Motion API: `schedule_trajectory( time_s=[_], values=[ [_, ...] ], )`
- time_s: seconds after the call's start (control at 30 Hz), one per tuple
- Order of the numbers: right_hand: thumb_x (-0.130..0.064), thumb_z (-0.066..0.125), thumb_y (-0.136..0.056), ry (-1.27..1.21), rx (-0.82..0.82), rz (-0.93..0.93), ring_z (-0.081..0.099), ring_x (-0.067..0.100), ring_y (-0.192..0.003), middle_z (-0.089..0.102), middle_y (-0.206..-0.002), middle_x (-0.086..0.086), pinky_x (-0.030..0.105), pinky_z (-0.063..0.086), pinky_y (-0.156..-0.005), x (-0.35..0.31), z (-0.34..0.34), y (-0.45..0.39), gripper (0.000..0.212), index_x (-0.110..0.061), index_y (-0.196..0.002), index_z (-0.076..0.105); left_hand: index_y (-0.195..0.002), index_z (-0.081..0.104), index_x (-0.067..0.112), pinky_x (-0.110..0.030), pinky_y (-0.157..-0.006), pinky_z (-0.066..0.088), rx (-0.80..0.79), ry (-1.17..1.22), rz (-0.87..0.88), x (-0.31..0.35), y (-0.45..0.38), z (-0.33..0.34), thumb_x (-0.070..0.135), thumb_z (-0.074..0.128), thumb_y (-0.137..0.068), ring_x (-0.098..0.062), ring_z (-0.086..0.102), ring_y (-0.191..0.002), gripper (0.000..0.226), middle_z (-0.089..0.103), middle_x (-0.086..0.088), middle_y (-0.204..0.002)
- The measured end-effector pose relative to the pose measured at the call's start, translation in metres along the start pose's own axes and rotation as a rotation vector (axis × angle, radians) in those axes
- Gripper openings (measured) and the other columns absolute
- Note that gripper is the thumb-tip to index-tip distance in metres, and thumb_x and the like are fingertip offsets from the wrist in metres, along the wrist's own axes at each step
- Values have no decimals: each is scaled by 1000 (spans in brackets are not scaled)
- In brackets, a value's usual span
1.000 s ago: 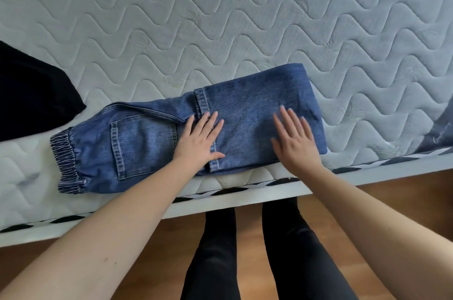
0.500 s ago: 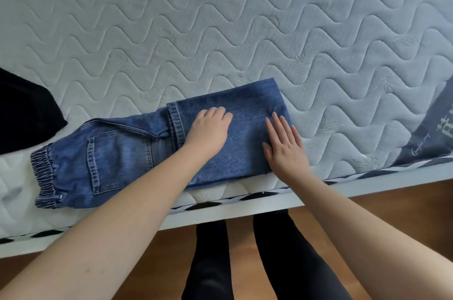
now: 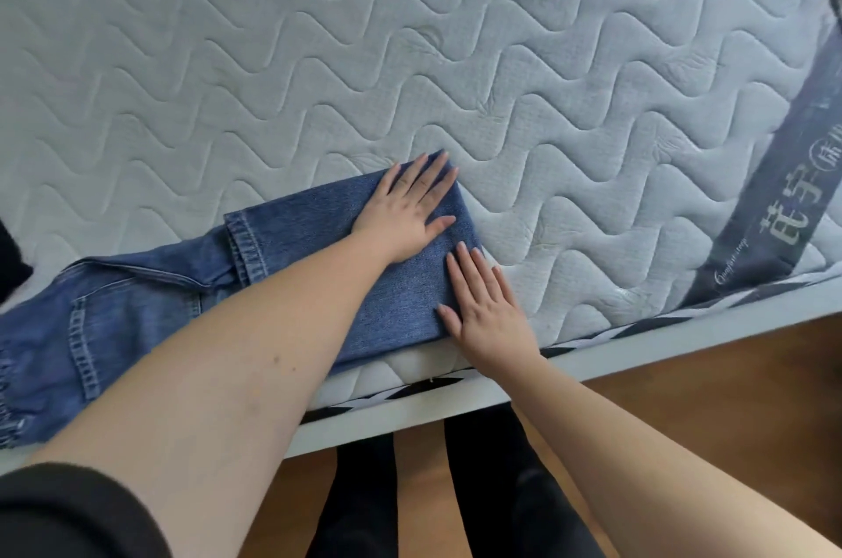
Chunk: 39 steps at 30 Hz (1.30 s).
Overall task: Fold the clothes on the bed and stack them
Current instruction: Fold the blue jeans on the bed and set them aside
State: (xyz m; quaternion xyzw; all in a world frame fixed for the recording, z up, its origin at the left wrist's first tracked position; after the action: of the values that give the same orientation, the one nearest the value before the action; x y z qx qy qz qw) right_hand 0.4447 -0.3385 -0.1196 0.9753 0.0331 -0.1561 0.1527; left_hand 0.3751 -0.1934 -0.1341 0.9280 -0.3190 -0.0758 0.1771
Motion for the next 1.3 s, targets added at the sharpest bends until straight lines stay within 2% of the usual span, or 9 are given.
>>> schedule_trajectory(
  time_s=[0.3, 0.47, 0.6, 0.77, 0.9, 1.03, 1.13, 1.2, 1.3],
  values=[
    [-48, 31, -100, -29, -105, 4, 16, 19, -148, 15, -161, 3, 37, 18, -120, 13, -8, 37, 65, -11, -153, 23, -152, -17, 23, -40, -121, -5, -31, -2, -101, -27, 62, 4, 56, 10, -100, -17, -11, -150, 67, -17, -1, -162],
    [-28, 52, -95, -157, 108, 161, 51, 30, -124, 53, -138, 7, 38, 32, -106, 12, -43, 17, 38, -9, -128, 57, -152, -18, 24, -40, -122, -6, -28, 43, -138, -47, 105, 25, 53, 6, -99, -17, -10, -150, 65, -22, 0, -159],
    [-17, 61, -92, -219, 221, 173, 42, 33, -133, 49, -142, 11, 43, 29, -112, -21, -54, -3, 41, -6, -131, 55, -156, -1, 24, -41, -122, -1, 13, 107, -140, -56, 122, 29, 48, 15, -101, -16, -2, -151, 62, -6, 1, -164],
    [-18, 57, -94, -284, 146, 71, 36, 30, -138, 45, -147, 10, 43, 23, -117, -92, -48, -33, 51, -6, -141, 44, -157, 4, 21, -43, -122, 4, 33, 128, -247, -104, 171, 37, 45, 22, -102, -16, 4, -151, 62, -1, 1, -164],
    [-14, 54, -95, -293, 27, -59, 42, 29, -134, 50, -142, 11, 39, 25, -116, -153, -32, -53, 46, -5, -139, 47, -151, 31, 13, -45, -116, 26, 137, 312, -409, -152, 220, 29, 32, 48, -99, -29, 31, -142, 58, 29, -12, -156],
    [-9, 48, -97, -269, 9, -111, 33, 28, -140, 43, -148, 8, 40, 21, -117, -201, -23, -76, 47, -9, -144, 43, -118, 58, 9, -38, -86, 48, 278, 708, -735, -173, 266, 30, 34, 62, -92, -26, 57, -102, 36, 59, -9, -110],
    [-3, 44, -95, -203, 33, -153, 22, 25, -145, 33, -155, 4, 41, 11, -120, -227, -24, -106, 55, -15, -148, 36, -114, 58, 12, -36, -79, 50, 3, 907, -923, -162, 277, 66, 55, 60, -89, -27, 62, -98, 50, 65, -6, -104],
    [-5, 41, -97, -138, -3, -197, 17, 23, -147, 29, -157, 2, 40, 5, -121, -240, -19, -130, 57, -19, -151, 30, -117, 57, 12, -37, -82, 48, -190, 838, -887, -149, 274, 80, 67, 55, -85, -29, 62, -105, 64, 65, -8, -111],
    [-19, 41, -101, -23, -104, -170, 21, 26, -144, 39, -149, 3, 42, 2, -119, -242, -10, -163, 50, -23, -150, 31, -113, 60, 12, -41, -91, 44, -312, 785, -830, -139, 271, 90, 68, 53, -86, -30, 55, -115, 62, 56, -10, -123]
  ],
)
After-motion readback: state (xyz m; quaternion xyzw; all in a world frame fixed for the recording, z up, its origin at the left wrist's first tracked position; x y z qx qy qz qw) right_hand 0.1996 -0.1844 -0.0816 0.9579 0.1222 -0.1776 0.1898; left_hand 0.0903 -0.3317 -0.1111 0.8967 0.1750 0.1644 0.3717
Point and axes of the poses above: each hand's wrist, its own y-axis away from the middle knuckle, its own z-axis out of the palm, x = y × z, the point moved 10 cm from there along -y, towards the middle knuckle
